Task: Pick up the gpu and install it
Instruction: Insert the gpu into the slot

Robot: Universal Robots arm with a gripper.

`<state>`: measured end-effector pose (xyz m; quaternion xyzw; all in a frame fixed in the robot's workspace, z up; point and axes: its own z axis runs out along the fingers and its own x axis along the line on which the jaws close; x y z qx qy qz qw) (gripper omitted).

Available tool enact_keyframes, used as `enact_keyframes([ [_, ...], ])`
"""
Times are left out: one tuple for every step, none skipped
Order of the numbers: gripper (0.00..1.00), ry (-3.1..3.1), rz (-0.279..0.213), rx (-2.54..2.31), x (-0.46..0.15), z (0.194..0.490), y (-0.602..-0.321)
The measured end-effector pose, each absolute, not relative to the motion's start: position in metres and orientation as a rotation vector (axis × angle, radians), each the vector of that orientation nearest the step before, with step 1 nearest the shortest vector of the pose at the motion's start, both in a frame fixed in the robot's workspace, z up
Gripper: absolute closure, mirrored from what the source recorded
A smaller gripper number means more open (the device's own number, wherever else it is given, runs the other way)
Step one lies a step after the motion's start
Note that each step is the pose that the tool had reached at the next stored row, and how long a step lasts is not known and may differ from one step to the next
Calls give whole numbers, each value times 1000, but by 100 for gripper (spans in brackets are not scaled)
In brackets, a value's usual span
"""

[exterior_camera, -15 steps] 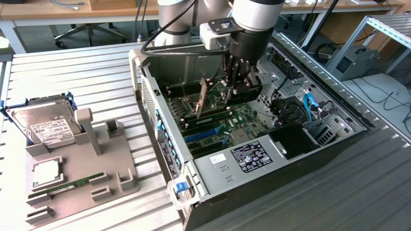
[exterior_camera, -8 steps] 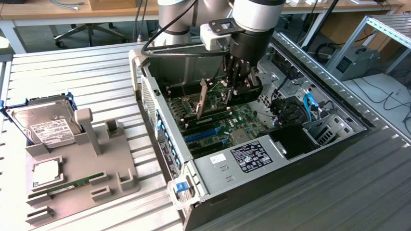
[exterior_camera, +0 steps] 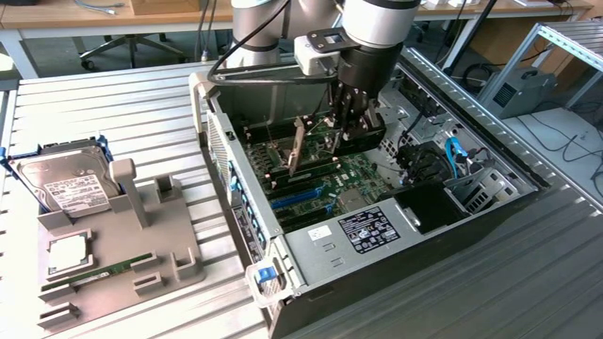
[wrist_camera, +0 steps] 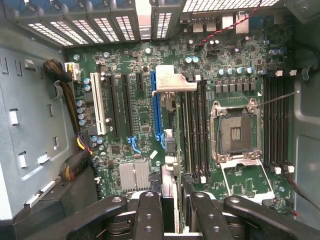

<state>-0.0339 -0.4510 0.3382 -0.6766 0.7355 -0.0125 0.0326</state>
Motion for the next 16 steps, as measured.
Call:
enact_keyframes([
  [73,2264,-39,-2083,-34,338,-451],
  [73,2264,-39,-2083,-34,338,-451],
  [73,2264,-39,-2083,-34,338,-452],
  [73,2264,-39,-2083,-34,338,-452],
  [73,2264,-39,-2083,-34,338,-452],
  [73,2264,-39,-2083,-34,338,-452],
  [73,2264,-39,-2083,-34,338,-452],
  [73,2264,-39,-2083,-34,338,-453],
  [73,2264,-39,-2083,-34,338,-453],
  [73,2264,-39,-2083,-34,338,-453],
  [73,2264,-39,-2083,-34,338,-453],
  [73,2264,-39,-2083,-34,338,-453],
  [73,2264,-39,-2083,-34,338,-454],
  [73,2264,-39,-2083,-34,338,-454],
  [73,2264,-39,-2083,-34,338,-454],
  [73,2264,-39,-2083,-34,338,-454],
])
